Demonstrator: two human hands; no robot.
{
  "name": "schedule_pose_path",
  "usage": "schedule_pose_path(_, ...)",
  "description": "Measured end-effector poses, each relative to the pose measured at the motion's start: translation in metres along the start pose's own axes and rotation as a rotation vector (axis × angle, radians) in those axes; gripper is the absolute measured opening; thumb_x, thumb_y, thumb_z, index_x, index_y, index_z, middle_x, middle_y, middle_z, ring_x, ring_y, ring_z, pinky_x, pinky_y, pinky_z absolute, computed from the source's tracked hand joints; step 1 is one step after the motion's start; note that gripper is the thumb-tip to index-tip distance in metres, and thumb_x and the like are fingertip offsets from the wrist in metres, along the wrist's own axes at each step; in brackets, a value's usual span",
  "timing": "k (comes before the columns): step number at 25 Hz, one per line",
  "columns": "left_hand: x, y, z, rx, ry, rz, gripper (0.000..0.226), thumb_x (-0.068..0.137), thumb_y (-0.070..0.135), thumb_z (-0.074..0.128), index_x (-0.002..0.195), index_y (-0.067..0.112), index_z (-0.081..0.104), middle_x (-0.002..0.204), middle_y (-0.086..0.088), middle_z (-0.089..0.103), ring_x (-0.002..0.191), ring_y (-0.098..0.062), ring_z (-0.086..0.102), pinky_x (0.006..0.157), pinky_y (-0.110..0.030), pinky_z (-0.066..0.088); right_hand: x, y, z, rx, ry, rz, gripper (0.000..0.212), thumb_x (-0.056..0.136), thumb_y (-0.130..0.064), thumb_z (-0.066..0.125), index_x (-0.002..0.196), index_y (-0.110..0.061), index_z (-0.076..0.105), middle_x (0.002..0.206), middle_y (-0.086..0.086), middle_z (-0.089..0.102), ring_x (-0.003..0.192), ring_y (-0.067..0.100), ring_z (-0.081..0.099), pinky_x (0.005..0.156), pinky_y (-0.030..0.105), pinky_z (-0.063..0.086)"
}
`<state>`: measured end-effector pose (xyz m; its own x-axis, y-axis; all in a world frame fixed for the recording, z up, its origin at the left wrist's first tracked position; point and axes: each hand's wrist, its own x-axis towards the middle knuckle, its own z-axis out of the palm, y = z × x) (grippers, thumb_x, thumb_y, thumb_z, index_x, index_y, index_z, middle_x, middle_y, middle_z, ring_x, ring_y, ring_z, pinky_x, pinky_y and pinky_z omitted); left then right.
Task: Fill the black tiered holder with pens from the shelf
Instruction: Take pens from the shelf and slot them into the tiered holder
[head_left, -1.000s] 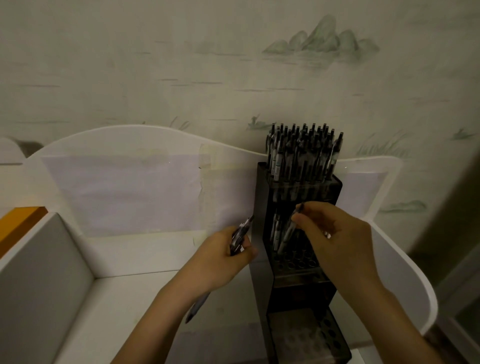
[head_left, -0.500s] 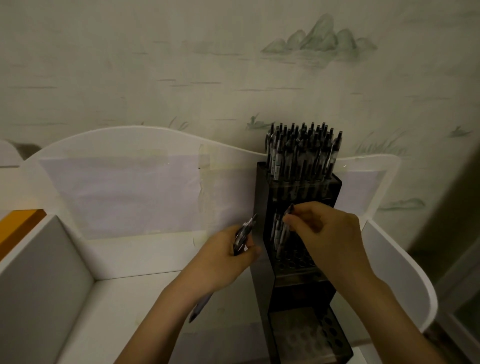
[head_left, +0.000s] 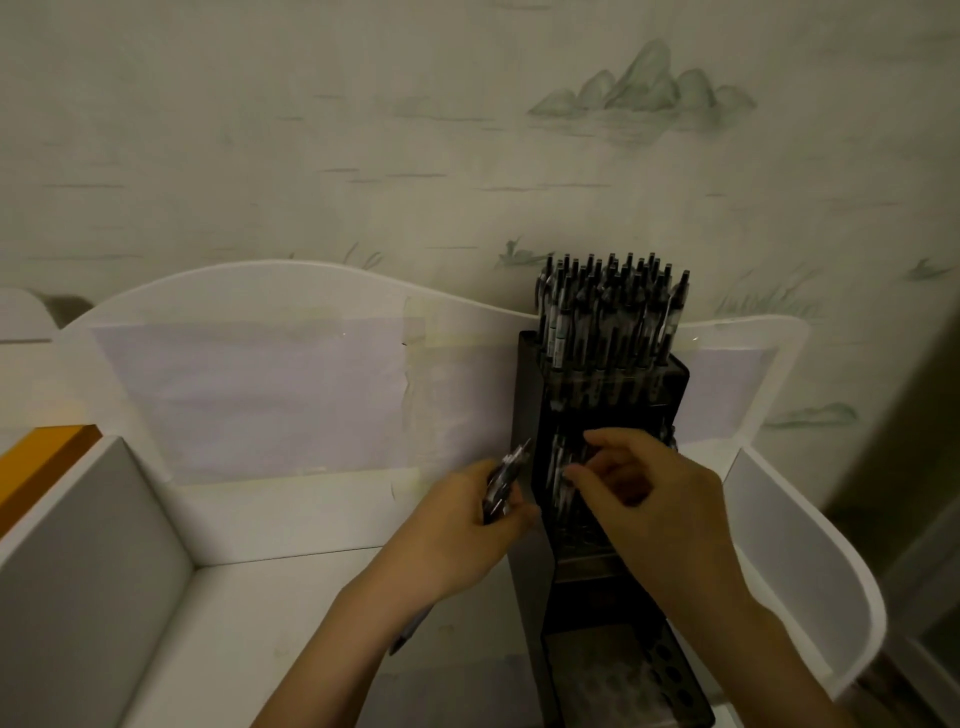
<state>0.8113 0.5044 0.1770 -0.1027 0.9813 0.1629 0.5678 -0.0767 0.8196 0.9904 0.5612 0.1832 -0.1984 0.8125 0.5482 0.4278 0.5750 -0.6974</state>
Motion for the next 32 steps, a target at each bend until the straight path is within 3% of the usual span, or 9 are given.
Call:
schedule_pose_path(4,-0.002,0.003,0.011,0.006,-0.022,0.036,0.008,0.09,0.032,0.063,0.091,0.024,0.059,0.074,0.013,0.063,0.063,0.002,0.058,0.053,-0.01,0.043,-0.011,-0.017,0.002,0.215,-0.117,0.078,0.027,0.074,-0.055,0.068,0.088,-0.032,0.072,0.078,-0.017,0.071,0.074,0.003,0.068,0.066,0.017,0.056)
schedule_pose_path(7,-0.005,0.004,0.019,0.074,-0.056,0.052,0.01,0.089,0.027,0.06,0.099,0.029,0.058,0.088,0.007,0.067,0.076,0.0,0.063,0.068,-0.027,0.055,-0.019,-0.018,0.007,0.273,-0.175,0.173,0.034,0.063,-0.06,0.071,0.075,-0.028,0.074,0.071,-0.013,0.073,0.069,0.004,0.069,0.064,0.017,0.055)
schedule_pose_path(9,-0.006,0.004,0.022,0.105,-0.054,0.066,0.013,0.088,0.026,0.059,0.101,0.03,0.057,0.089,0.007,0.067,0.078,-0.001,0.063,0.069,-0.029,0.055,-0.022,-0.014,0.009,0.348,-0.184,0.232,0.029,0.062,-0.054,0.073,0.072,-0.027,0.076,0.071,-0.01,0.074,0.07,0.005,0.07,0.066,0.018,0.056)
schedule_pose_path(12,-0.006,0.002,0.025,0.11,-0.049,0.081,0.013,0.088,0.029,0.059,0.102,0.031,0.057,0.087,0.008,0.066,0.075,0.001,0.061,0.063,-0.019,0.05,-0.022,-0.012,0.005,0.527,-0.191,0.352,0.015,0.068,-0.036,0.075,0.077,-0.026,0.078,0.076,-0.004,0.076,0.072,0.011,0.072,0.063,0.019,0.057)
schedule_pose_path(15,-0.006,-0.002,0.021,0.147,-0.044,0.105,0.007,0.089,0.034,0.06,0.091,0.03,0.055,0.072,0.013,0.058,0.065,0.008,0.054,0.052,-0.011,0.038,-0.01,-0.009,-0.009,0.597,-0.035,0.419,0.007,0.082,-0.02,0.072,0.087,-0.017,0.075,0.077,0.002,0.076,0.068,0.017,0.072,0.058,0.019,0.056)
schedule_pose_path(18,-0.004,-0.006,0.014,0.109,-0.035,0.1,0.015,0.093,0.037,0.058,0.081,0.031,0.051,0.062,0.013,0.051,0.056,0.008,0.05,0.052,-0.009,0.036,0.009,-0.008,-0.032,0.721,0.127,0.332,0.005,0.086,-0.015,0.068,0.087,-0.013,0.073,0.081,0.006,0.076,0.073,0.022,0.074,0.066,0.022,0.058)
schedule_pose_path(22,0.0,-0.008,0.011,0.057,-0.06,0.055,0.018,0.094,0.04,0.055,0.084,0.024,0.052,0.066,0.011,0.052,0.055,0.005,0.047,0.053,-0.011,0.037,0.013,-0.007,-0.039,0.475,0.139,0.098,0.007,0.08,-0.029,0.071,0.087,-0.029,0.073,0.082,-0.008,0.076,0.074,0.009,0.073,0.069,0.015,0.055)
schedule_pose_path(25,0.0,-0.007,0.009,0.023,-0.072,0.034,0.017,0.095,0.038,0.054,0.083,0.026,0.051,0.061,0.015,0.051,0.052,0.006,0.047,0.051,-0.01,0.036,0.009,0.005,-0.027,0.175,0.066,0.067,0.01,0.085,-0.03,0.071,0.095,-0.029,0.07,0.084,-0.021,0.072,0.078,-0.002,0.069,0.072,0.011,0.053)
schedule_pose_path(32,-0.002,-0.004,0.006,0.026,-0.102,0.01,0.019,0.099,0.03,0.049,0.08,0.033,0.047,0.065,0.012,0.049,0.055,0.003,0.046,0.06,-0.019,0.039,0.01,0.019,-0.013,0.111,0.014,0.078,0.013,0.087,-0.031,0.069,0.098,-0.027,0.07,0.083,-0.021,0.071,0.079,-0.005,0.066,0.073,0.009,0.051)
